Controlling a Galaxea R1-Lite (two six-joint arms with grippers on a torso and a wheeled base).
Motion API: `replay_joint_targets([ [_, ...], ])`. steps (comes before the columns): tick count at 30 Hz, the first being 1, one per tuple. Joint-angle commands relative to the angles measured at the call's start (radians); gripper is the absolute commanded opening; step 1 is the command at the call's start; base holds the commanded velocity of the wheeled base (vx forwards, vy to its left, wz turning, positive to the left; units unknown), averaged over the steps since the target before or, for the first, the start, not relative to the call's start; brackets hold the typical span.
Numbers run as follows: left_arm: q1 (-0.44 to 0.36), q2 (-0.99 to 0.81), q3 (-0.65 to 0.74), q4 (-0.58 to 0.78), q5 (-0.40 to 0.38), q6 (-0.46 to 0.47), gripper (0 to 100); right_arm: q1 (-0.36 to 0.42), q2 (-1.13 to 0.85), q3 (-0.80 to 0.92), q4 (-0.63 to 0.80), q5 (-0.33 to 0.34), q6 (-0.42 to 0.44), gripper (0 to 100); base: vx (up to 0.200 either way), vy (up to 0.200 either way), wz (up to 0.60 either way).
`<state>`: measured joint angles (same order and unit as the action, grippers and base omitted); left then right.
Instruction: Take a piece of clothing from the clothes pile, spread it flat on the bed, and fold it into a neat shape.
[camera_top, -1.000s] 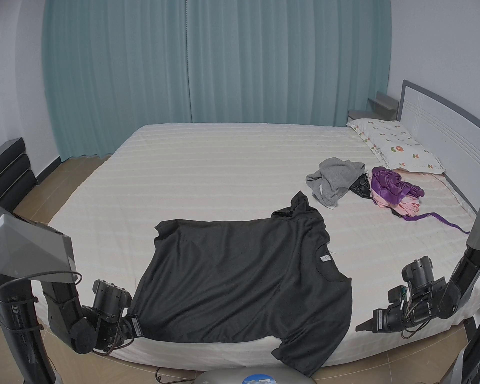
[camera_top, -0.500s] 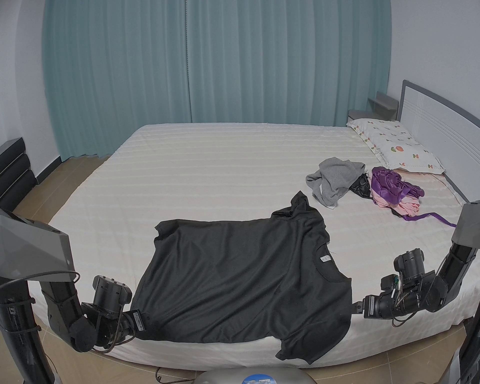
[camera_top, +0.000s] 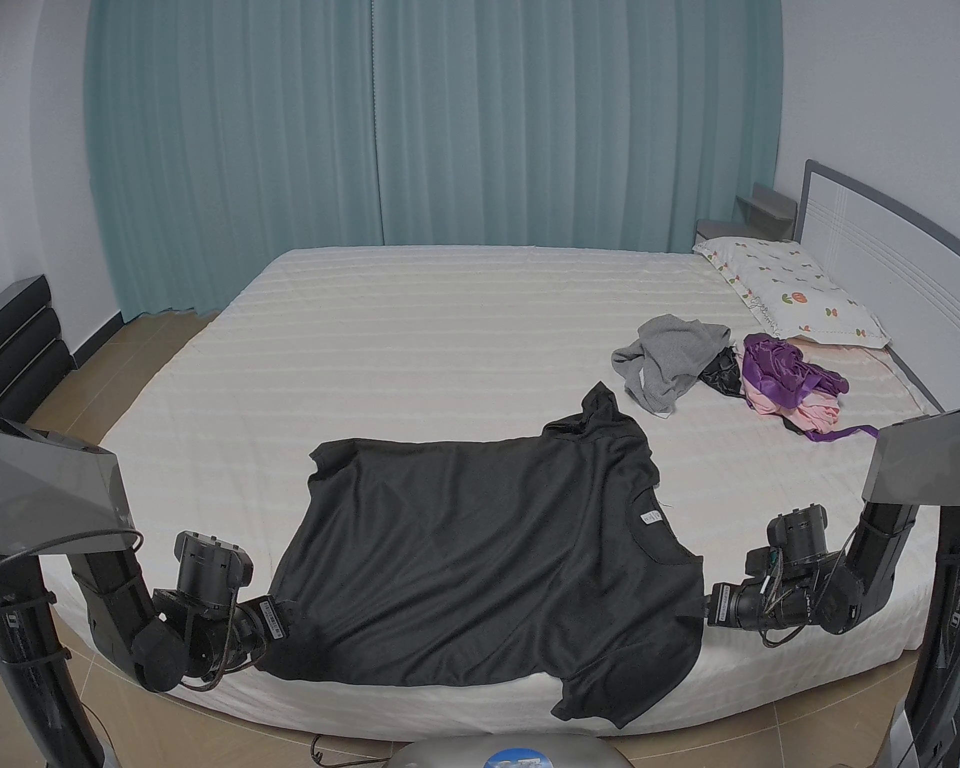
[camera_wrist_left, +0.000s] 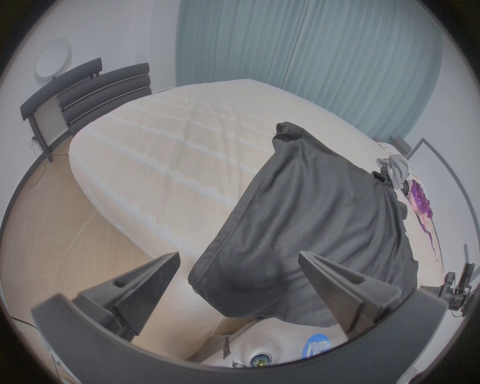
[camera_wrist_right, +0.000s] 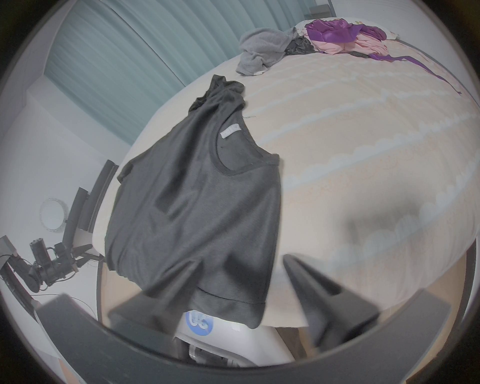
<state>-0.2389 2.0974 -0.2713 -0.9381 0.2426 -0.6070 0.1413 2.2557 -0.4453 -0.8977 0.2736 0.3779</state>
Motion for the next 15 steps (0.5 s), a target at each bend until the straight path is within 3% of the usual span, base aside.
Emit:
replay_joint_targets([
  [1,0.001,-0.002,-0.003,-0.001,-0.002,0.0,100,0.012,0.05,0.004,-0.01,-0.022,-0.005,0,0.0,0.0,0.0],
  [10,0.018,-0.005,-0.005,-0.001,-0.006,0.0,100,0.011,0.039,0.023,-0.021,-0.054,-0.004,0,0.0,0.0,0.0],
  [15,0.021,0.003,-0.005,-0.002,-0.008,0.0,100,-0.065,-0.05,0.077,-0.014,-0.054,-0.031,0,0.0,0.0,0.0],
])
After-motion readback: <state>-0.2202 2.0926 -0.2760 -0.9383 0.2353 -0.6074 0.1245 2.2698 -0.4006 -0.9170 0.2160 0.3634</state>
